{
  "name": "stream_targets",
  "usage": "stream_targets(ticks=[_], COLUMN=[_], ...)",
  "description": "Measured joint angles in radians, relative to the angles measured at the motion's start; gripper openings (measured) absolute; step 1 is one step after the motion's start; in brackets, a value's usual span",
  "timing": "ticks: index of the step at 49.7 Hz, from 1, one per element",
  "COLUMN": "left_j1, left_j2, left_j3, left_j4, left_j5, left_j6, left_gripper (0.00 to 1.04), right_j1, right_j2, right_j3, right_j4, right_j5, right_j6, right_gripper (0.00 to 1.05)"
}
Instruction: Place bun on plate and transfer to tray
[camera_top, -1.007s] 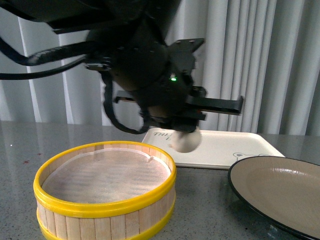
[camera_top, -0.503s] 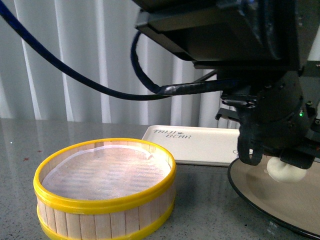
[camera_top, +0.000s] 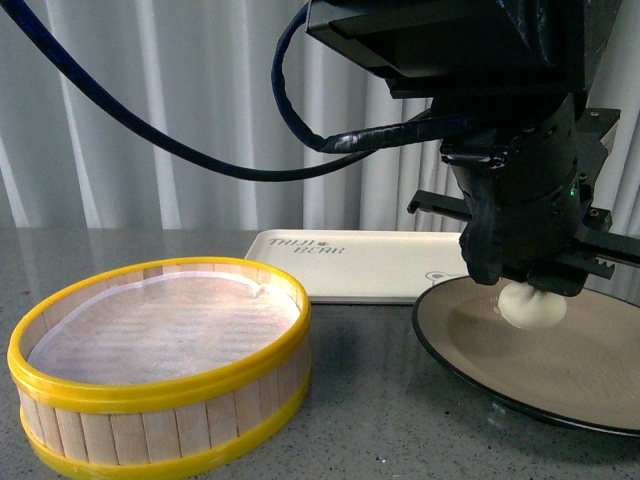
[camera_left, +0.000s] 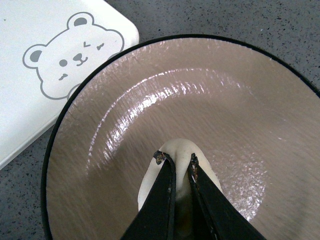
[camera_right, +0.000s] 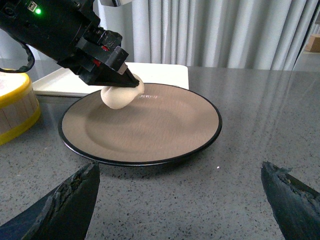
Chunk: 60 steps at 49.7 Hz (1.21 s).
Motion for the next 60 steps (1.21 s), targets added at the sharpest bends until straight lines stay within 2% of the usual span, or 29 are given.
stream_targets(ticks=[10,19,43,60], left_j1=[-0.003,0.0,0.004,0.013], left_j2=[0.026,0.092,0.164,0.156], left_j3=[0.036,0.172,0.291,0.315], left_j4=[-0.004,-0.087,-0.196,-0.211], left_j5=[-0.001,-0.022,-0.027,0.016], left_j6=[-0.008,-0.005,-0.019,-0.04], left_gripper=[0.05,0.05,1.0,0.98], right_j1=[0.0,0.0,0.0,0.0], right_j2=[0.0,0.0,0.0,0.0], right_j3=[0.0,0.0,0.0,0.0], right_j4=[0.0,0.0,0.0,0.0], right_j5=[0.0,0.0,0.0,0.0], right_j6=[0.0,0.0,0.0,0.0], right_gripper=[0.96,0.96,0.96,0.96])
